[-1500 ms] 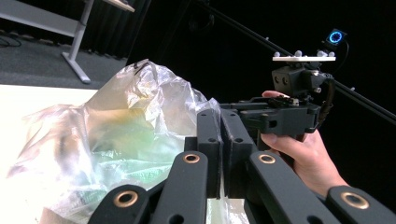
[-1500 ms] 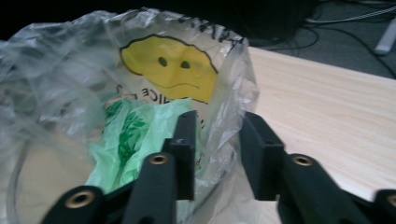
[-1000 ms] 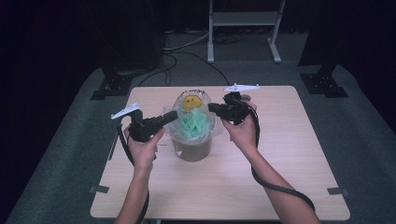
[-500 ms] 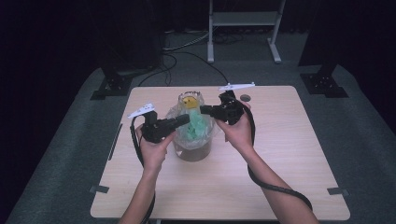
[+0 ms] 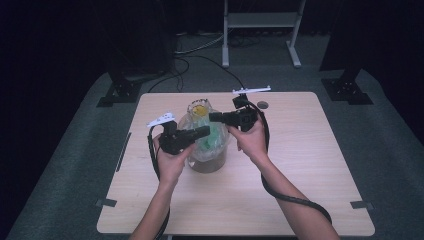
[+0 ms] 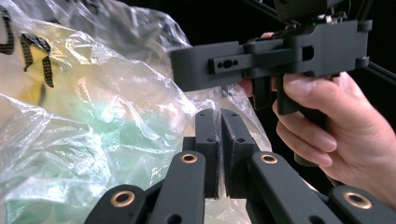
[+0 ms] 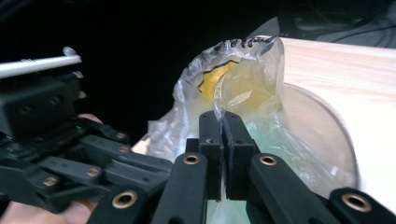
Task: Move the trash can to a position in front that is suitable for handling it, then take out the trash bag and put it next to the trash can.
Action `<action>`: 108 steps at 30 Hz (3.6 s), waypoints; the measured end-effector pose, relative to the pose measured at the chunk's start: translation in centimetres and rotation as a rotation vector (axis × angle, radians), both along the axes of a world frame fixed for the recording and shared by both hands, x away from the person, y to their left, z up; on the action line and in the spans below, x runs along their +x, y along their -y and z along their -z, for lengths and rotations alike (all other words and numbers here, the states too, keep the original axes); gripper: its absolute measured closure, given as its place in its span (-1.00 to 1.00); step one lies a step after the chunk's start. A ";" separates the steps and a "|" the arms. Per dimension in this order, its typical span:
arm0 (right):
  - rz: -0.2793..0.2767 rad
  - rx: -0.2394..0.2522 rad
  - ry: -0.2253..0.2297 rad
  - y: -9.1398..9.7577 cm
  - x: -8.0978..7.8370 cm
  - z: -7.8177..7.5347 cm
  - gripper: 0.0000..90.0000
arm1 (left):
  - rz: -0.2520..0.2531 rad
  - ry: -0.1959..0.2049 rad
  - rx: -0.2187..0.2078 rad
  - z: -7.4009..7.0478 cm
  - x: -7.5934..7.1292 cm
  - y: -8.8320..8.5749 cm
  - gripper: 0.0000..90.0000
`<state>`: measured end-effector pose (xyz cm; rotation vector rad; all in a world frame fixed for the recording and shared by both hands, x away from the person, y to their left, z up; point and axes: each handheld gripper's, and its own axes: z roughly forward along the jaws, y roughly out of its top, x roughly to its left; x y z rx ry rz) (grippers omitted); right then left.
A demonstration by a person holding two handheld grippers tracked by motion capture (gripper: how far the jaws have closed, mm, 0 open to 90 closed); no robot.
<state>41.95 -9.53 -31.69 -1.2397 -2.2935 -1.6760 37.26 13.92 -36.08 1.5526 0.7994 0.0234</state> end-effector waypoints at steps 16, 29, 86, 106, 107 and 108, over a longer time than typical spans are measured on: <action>-0.084 0.063 -0.097 -0.9 0.6 0.6 0.50 | 0.007 0.000 0.011 0.0 -0.2 0.4 0.91; -0.049 -0.082 -0.045 -2.1 0.4 0.3 0.95 | 0.005 0.010 0.020 -0.4 -0.5 0.5 0.85; 0.127 0.164 0.053 6.9 1.2 -6.6 1.00 | -0.129 0.041 -0.194 -1.5 -0.6 -4.0 -0.79; 0.163 0.166 0.081 10.6 0.3 -8.2 1.00 | -0.164 0.030 -0.152 -1.4 -0.6 -3.9 -0.83; 0.166 0.170 0.076 11.0 0.2 -8.0 1.00 | -0.163 0.035 -0.153 -1.5 -0.7 -3.8 -0.83; 0.171 0.172 0.075 11.3 0.2 -7.8 1.00 | -0.162 0.039 -0.153 -1.6 -0.8 -3.8 -0.83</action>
